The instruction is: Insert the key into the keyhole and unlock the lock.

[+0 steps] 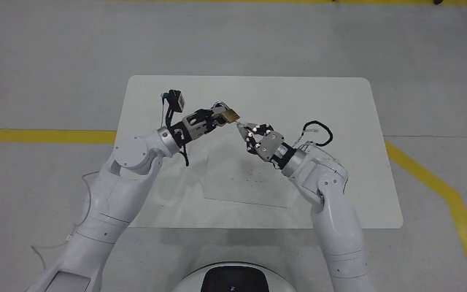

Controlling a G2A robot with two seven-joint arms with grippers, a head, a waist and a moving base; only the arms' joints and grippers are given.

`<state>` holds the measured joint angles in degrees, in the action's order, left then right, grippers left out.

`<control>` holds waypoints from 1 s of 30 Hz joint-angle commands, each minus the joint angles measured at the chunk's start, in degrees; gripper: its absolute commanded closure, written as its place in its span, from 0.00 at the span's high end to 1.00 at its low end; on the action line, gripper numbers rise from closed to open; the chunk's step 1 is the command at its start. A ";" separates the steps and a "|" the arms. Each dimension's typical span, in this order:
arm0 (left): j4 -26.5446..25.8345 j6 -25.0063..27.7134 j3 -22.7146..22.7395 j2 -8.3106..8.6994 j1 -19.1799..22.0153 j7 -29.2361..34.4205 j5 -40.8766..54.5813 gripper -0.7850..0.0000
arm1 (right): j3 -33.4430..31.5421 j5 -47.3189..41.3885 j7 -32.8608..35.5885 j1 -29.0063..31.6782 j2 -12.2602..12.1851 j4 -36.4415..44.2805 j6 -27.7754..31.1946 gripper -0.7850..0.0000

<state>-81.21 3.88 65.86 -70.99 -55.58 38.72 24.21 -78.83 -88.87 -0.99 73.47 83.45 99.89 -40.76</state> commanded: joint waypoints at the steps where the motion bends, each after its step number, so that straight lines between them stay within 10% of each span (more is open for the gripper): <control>1: -0.05 0.22 0.05 -0.01 -0.06 0.07 -0.11 0.00 | -0.44 -2.32 -1.12 -0.16 -0.12 0.05 -0.69 0.00; 16: -0.87 1.67 0.23 0.01 -0.65 0.38 -2.12 0.00 | -4.28 -52.81 -17.63 -3.19 -1.69 -10.19 -11.04 0.00; 18: -0.90 1.51 0.20 0.01 -0.68 0.54 -2.28 0.00 | -4.41 -57.50 -21.43 -3.40 -2.21 -10.47 -11.34 0.24; 19: -0.87 1.10 0.10 0.01 -0.65 0.92 -2.34 0.00 | -5.00 -58.32 -23.62 -3.69 -2.56 -10.20 -10.88 0.49; 20: -0.77 0.56 0.04 0.02 -0.55 1.24 -2.44 0.00 | -5.79 -60.09 -24.38 -3.78 -2.83 -9.75 -10.78 1.00; 30: 0.29 -11.56 -6.68 0.08 3.84 7.53 -16.69 0.00 | -14.09 -65.65 -23.05 -2.13 -4.51 -4.80 -13.13 1.00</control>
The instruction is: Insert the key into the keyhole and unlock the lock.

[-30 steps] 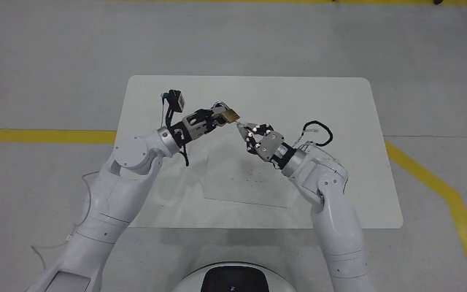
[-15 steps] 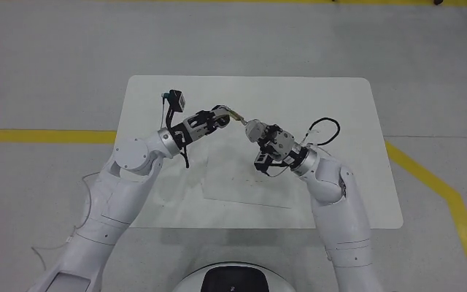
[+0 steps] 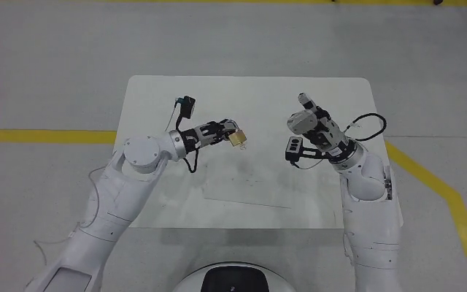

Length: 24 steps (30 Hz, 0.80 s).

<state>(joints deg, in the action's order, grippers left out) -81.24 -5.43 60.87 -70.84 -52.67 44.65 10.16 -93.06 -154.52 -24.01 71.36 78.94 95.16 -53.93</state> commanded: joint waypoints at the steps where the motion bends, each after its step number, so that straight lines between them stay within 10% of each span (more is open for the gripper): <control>1: 0.81 -3.98 -3.13 -0.15 1.85 2.82 -4.86 0.00 | 0.13 0.01 -0.03 -0.02 0.01 -0.07 0.04 1.00; 4: 1.20 -5.28 -6.53 -0.57 3.54 2.98 -9.81 0.00 | 0.13 0.01 -0.03 -0.02 0.01 -0.07 0.04 1.00; 5: 1.56 -5.69 -7.34 -0.69 3.99 3.01 -10.96 0.11 | 0.13 0.01 -0.03 -0.02 0.01 -0.07 0.04 1.00; 7: 1.84 -6.24 -8.82 -0.92 4.58 1.88 -13.76 0.76 | 0.13 0.01 -0.03 -0.02 0.01 -0.07 0.04 1.00; 10: 2.13 -6.77 -11.02 -1.21 5.19 2.59 -16.86 1.00 | 0.13 0.01 -0.03 -0.02 0.01 -0.07 0.04 1.00; 18: 4.26 -6.86 -12.98 -1.56 8.06 8.43 -19.57 1.00 | 0.13 0.01 -0.03 -0.02 0.01 -0.07 0.04 1.00; 24: 5.37 -0.02 -0.64 -0.20 6.23 5.63 -5.44 1.00 | 0.13 0.01 -0.03 -0.02 0.01 -0.07 0.04 1.00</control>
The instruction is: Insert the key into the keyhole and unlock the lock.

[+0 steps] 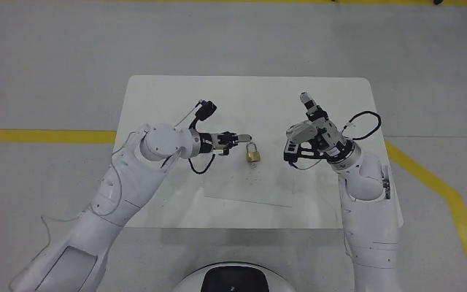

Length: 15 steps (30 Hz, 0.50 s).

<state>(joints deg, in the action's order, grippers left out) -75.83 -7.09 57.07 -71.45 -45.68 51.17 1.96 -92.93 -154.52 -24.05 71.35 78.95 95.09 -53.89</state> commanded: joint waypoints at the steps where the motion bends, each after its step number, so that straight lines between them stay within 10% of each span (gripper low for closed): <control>1: -0.15 2.86 5.90 0.82 -1.59 -2.25 4.37 1.00 | 0.00 0.00 0.00 0.00 0.00 0.00 0.00 1.00; 10: -3.80 7.92 19.32 2.60 -8.73 -8.41 14.92 1.00 | -0.31 0.90 0.03 -0.11 -0.04 0.32 0.35 1.00; 15: -3.80 7.92 19.32 2.60 -8.73 -8.41 14.92 1.00 | -5.44 33.15 4.24 0.03 -0.73 9.77 6.50 1.00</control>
<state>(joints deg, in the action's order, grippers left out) -79.63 0.83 76.38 -68.84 -54.40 42.76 16.87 -97.33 -141.81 -21.97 70.96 78.32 102.87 -49.51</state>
